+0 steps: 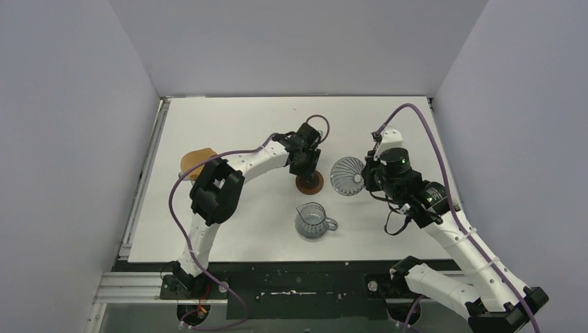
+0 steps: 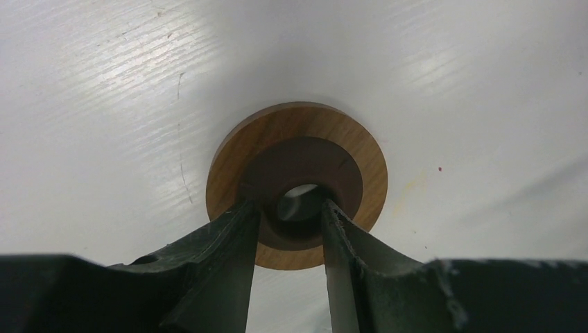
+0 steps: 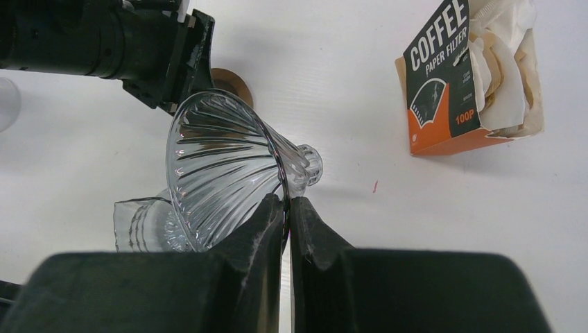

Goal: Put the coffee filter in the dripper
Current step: Pick up the dripper holder from the center of the board.

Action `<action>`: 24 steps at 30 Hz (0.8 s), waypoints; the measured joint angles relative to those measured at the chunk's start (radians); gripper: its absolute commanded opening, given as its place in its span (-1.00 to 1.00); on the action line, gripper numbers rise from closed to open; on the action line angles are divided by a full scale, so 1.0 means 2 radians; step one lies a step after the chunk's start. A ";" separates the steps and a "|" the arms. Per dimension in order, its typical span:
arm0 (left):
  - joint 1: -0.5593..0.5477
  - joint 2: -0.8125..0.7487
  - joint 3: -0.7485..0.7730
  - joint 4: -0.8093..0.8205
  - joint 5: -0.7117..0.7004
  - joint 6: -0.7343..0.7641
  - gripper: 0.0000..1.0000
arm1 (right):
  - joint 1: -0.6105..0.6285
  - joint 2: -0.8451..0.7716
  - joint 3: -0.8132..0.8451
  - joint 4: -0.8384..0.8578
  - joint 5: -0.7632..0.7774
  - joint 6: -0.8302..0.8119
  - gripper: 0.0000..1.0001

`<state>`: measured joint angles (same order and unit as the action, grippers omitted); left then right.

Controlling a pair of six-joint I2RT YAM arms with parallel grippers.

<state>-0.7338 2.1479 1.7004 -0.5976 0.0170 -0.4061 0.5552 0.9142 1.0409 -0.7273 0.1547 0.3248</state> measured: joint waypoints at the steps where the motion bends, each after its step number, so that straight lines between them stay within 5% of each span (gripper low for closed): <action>1: -0.002 0.006 0.005 -0.004 -0.006 0.001 -0.29 | 0.000 0.000 -0.002 0.000 0.000 0.000 -1.00; 17: -0.013 0.036 0.043 -0.038 -0.061 0.014 -0.51 | -0.002 -0.001 -0.013 0.002 0.001 0.001 -1.00; 22: -0.016 0.040 0.051 -0.046 -0.063 0.020 -1.00 | -0.002 -0.001 -0.014 0.004 0.001 0.002 -1.00; 24: -0.016 0.040 0.054 -0.048 -0.066 0.023 -1.00 | -0.002 -0.001 -0.014 0.004 0.001 0.002 -1.00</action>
<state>-0.7666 2.2288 1.8076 -0.6937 -0.1154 -0.3599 0.5503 0.9123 1.0130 -0.7185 0.1562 0.3298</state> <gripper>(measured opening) 0.058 0.055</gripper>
